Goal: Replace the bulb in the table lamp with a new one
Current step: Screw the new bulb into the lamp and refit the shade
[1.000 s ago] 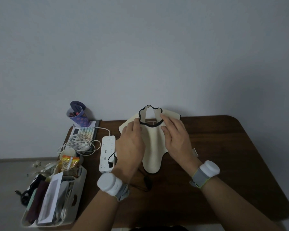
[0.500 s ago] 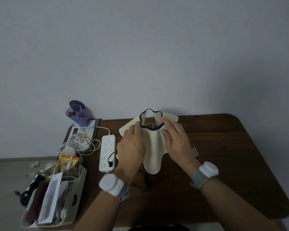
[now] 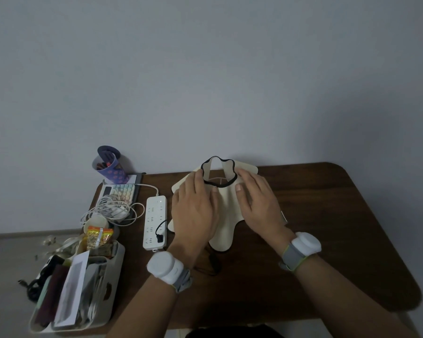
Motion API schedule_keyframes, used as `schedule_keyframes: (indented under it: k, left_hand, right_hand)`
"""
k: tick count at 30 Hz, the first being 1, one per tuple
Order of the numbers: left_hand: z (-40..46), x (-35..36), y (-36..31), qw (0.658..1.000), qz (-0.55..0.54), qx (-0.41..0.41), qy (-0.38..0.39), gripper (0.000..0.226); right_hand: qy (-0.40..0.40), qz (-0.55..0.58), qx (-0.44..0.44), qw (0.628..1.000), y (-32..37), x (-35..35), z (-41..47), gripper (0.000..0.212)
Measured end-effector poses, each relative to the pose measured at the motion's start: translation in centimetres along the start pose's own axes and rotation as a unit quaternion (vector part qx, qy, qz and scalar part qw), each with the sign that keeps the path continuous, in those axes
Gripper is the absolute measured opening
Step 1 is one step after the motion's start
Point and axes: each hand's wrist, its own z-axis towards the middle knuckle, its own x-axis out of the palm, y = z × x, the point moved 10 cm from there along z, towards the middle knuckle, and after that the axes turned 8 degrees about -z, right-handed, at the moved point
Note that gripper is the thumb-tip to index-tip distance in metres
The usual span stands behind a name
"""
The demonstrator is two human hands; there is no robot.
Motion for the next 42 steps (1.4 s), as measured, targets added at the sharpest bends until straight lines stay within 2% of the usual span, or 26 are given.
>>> schedule_keyframes:
  k: [4,8,17,23,28,32,37,42]
  left_hand:
    - [0.1,-0.6,-1.0,0.997,0.047,0.043,-0.041,0.065]
    - [0.2,0.1,-3.3,0.992,0.058,0.102,-0.039,0.076]
    - [-2.6,5.6,-11.2,0.975,0.043,0.212,0.042,0.076]
    - [-6.9,12.0,-16.3,0.949,0.025,0.291,0.117,0.07]
    - [-9.6,18.6,-16.5,0.936,0.027,0.296,0.189,0.07]
    - [-11.9,23.1,-15.6,0.926,0.034,0.294,0.233,0.07]
    - [-14.5,28.1,-14.3,0.913,0.023,0.249,0.321,0.078]
    - [-15.3,32.3,-13.7,0.909,0.024,0.202,0.365,0.072]
  right_hand:
    - [0.001,-0.028,0.008,1.0,-0.5,-0.5,-0.3,0.047]
    - [0.007,-0.075,0.006,0.997,-1.7,-1.3,-1.0,0.054]
    - [0.084,-0.151,0.06,0.983,-9.3,-3.8,-5.1,0.065]
    - [0.129,-0.167,0.1,0.972,-15.1,-5.2,-9.0,0.062]
    - [0.186,-0.196,0.131,0.954,-19.8,-5.4,-12.8,0.066]
    - [0.261,-0.219,0.142,0.929,-22.4,-4.1,-16.0,0.068]
    - [0.35,-0.238,0.116,0.898,-23.7,-1.6,-19.2,0.063]
    - [0.387,-0.229,0.117,0.886,-24.6,0.0,-21.7,0.058]
